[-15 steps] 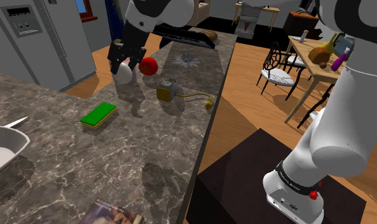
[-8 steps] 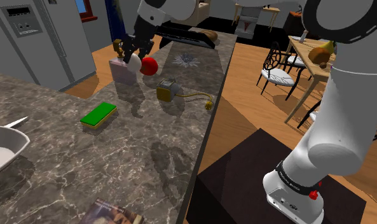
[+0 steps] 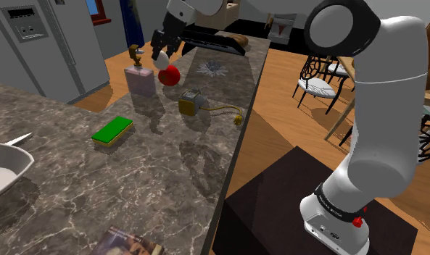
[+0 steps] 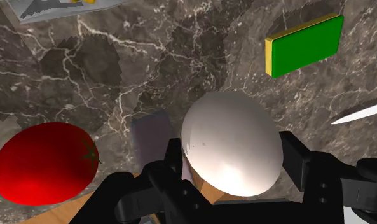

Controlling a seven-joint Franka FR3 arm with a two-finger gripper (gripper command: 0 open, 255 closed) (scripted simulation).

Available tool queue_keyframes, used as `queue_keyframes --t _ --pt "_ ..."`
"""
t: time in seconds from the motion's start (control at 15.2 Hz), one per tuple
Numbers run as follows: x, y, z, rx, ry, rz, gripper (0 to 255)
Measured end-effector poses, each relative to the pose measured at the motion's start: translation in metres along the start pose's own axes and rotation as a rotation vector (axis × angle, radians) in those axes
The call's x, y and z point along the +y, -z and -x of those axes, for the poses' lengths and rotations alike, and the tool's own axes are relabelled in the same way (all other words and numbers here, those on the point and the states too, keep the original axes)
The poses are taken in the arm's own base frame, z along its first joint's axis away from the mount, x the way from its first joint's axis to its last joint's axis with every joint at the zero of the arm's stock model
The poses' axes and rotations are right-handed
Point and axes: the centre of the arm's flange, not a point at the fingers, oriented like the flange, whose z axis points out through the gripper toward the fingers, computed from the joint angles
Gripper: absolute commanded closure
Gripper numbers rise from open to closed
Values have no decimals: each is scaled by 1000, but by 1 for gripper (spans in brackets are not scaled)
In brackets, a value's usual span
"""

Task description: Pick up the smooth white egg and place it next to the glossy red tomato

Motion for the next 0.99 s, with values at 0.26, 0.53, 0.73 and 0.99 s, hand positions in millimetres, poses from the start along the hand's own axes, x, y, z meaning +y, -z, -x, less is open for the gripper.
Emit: queue_keyframes --t 0.26,0.53,0.73,0.99 --pt "42 5 -16 0 0 0 255" --pt "52 -11 -12 -1 1 -1 255" --pt "57 -25 -7 -1 1 -1 255" --pt "64 -44 0 -1 1 -1 255"
